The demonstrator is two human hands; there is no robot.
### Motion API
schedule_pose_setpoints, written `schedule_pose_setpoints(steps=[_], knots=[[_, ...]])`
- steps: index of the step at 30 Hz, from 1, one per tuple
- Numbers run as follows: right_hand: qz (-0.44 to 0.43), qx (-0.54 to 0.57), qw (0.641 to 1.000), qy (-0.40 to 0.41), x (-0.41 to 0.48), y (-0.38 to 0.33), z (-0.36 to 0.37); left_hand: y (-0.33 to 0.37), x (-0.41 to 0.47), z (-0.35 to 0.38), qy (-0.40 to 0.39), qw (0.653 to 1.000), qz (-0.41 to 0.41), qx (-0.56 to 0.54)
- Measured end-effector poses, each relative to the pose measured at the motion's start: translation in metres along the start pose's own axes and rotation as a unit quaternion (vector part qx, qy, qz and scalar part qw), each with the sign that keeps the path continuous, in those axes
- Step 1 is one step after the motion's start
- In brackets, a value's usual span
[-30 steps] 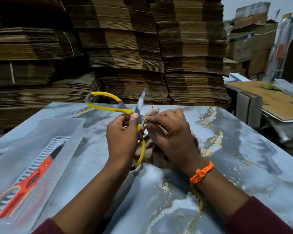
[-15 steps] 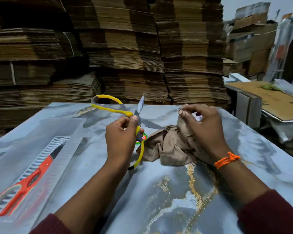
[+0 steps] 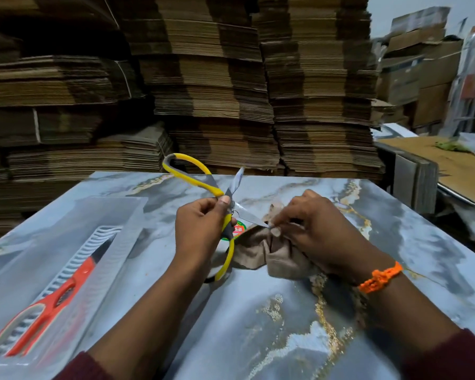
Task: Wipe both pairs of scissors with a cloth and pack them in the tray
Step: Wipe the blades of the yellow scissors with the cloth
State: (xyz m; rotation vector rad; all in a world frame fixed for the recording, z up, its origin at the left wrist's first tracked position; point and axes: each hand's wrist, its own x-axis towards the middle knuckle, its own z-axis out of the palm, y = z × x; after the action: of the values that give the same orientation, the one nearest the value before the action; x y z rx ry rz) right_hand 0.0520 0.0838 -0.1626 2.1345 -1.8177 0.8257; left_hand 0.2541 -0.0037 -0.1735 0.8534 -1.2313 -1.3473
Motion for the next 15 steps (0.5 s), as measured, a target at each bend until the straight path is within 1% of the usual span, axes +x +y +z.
schedule_pose_setpoints(steps=[1, 3, 5, 7, 9, 11, 13, 15], knots=[[0.028, 0.007, 0.999, 0.020, -0.001, 0.004, -0.003, -0.001, 0.000, 0.002, -0.015, 1.000, -0.001, 0.004], [0.073, 0.047, 0.992, 0.094, -0.002, 0.005, -0.007, -0.005, -0.001, 0.006, -0.041, 0.999, -0.003, 0.012], [0.078, 0.069, 0.984, 0.144, 0.000, -0.004, -0.010, -0.008, -0.004, 0.008, -0.049, 0.998, 0.008, 0.042], [0.079, 0.087, 0.980, 0.163, 0.002, -0.014, -0.009, -0.009, -0.004, 0.007, -0.043, 0.997, 0.019, 0.062], [0.098, 0.114, 0.974, 0.171, 0.003, -0.019, -0.006, -0.007, -0.001, 0.004, -0.029, 0.999, 0.007, 0.039], [0.119, 0.153, 0.968, 0.158, 0.004, -0.021, -0.003, -0.004, 0.002, 0.002, -0.024, 0.999, -0.008, 0.021], [0.114, 0.173, 0.970, 0.129, 0.002, -0.024, 0.000, -0.003, 0.002, 0.002, -0.023, 1.000, -0.010, 0.018], [0.090, 0.161, 0.978, 0.093, 0.001, -0.029, 0.005, -0.003, 0.000, 0.003, -0.021, 0.999, -0.001, 0.025]])
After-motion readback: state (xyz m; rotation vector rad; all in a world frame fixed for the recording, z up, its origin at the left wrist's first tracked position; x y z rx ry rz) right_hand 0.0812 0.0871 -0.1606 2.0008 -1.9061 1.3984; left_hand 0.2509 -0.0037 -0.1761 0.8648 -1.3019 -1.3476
